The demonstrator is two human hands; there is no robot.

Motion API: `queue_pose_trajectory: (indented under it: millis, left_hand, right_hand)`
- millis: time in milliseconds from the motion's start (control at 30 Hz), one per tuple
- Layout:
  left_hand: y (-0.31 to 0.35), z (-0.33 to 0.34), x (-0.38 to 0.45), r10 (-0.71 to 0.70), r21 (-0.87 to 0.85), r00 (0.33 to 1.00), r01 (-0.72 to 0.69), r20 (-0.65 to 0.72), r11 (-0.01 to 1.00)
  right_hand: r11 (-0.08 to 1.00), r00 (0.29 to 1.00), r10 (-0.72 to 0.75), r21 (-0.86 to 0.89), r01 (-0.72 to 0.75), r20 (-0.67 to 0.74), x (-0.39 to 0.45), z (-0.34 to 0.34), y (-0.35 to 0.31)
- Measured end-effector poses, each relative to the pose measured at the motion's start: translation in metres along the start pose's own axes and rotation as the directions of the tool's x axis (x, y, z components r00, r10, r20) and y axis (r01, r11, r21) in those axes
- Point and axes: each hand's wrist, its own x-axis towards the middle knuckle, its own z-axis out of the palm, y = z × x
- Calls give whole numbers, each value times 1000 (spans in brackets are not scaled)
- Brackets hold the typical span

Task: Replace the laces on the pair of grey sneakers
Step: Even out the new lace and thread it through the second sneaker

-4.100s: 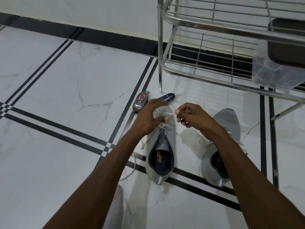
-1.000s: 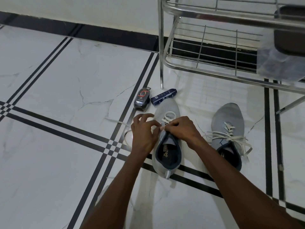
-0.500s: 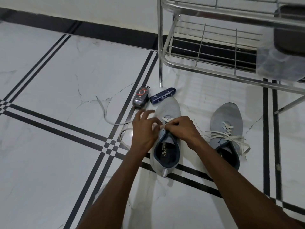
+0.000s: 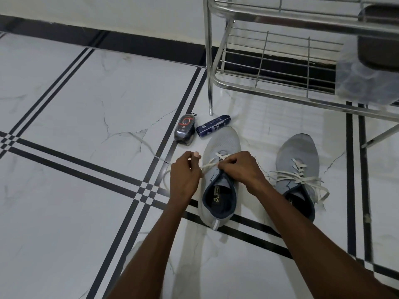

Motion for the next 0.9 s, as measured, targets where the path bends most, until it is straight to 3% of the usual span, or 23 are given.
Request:
queue_pose_trajectory:
  millis: [167,567,667,767,833,900]
  left_hand:
    - [-7,-15,1,-93,314,957,2,274,949]
    - [-12,-33,5,-170,371,898,8,405,929]
    - [1,-46,6,-103,246,945,25,309,969]
    - [18,-60,13,-50,114,965,21,256,993]
    - [13,-71,20,-32,83,972,12,231,996]
    - [8,-85,25,-37,85,973,18,227,996]
  right_hand:
    - [999,1000,3,-34,-2,14,1,1,-3]
    - [989,998,39,-147,-30,58,8,-2,-7]
    - [965,989,-143,-228,133,-27,8,-4,-20]
    - [931,925,-321,-112,347,203,-3,1,-48]
    - [898,867,-357,-129,421,347,-11,14,-59]
    - [895,852,-336,-144,421,401,-10,23,-57]
